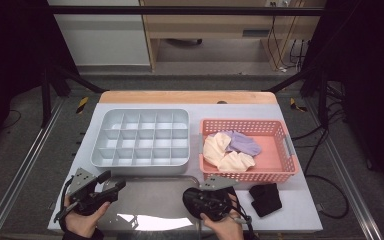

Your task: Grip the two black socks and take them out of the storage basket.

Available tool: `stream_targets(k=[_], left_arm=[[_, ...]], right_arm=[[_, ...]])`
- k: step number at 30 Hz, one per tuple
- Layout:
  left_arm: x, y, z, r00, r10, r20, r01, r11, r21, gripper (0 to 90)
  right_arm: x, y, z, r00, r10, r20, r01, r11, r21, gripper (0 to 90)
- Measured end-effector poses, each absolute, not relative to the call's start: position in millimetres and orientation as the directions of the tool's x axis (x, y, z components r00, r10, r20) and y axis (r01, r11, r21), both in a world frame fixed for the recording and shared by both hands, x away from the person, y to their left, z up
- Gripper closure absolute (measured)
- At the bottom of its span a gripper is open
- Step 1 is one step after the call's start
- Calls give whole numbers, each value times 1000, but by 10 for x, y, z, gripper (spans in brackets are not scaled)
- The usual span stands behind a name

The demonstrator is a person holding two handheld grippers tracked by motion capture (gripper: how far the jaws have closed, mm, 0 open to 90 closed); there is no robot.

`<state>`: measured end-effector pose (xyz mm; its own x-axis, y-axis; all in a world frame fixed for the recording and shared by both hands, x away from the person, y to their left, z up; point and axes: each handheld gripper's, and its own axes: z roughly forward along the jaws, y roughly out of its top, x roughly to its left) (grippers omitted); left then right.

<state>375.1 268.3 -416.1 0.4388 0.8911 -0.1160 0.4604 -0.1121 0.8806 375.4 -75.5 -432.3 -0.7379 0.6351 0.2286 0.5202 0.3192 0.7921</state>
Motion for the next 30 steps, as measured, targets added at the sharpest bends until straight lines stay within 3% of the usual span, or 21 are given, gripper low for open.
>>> stream_targets(k=[6,14,21,25,30], left_arm=[[3720,2644,-4126,450,884,-125,451,-105,886,365],[3674,2595,-4077,462,875,-145,451,-91,888,364],[3606,2439,-4028,502,852,-149,454,-113,884,365],[3585,2303,-4025,525,840,-140,456,-139,879,370],[3583,2161,-4050,546,827,-132,464,-167,870,381]], right_arm=[[3756,-555,-4511,-760,610,226,532,384,755,867],[3780,-509,-4612,-756,617,218,544,407,734,719],[3824,-927,-4274,-708,670,223,522,284,805,670],[3841,-1203,-4240,-658,734,166,513,276,813,671],[3839,-1467,-4290,-605,778,167,540,247,805,680]])
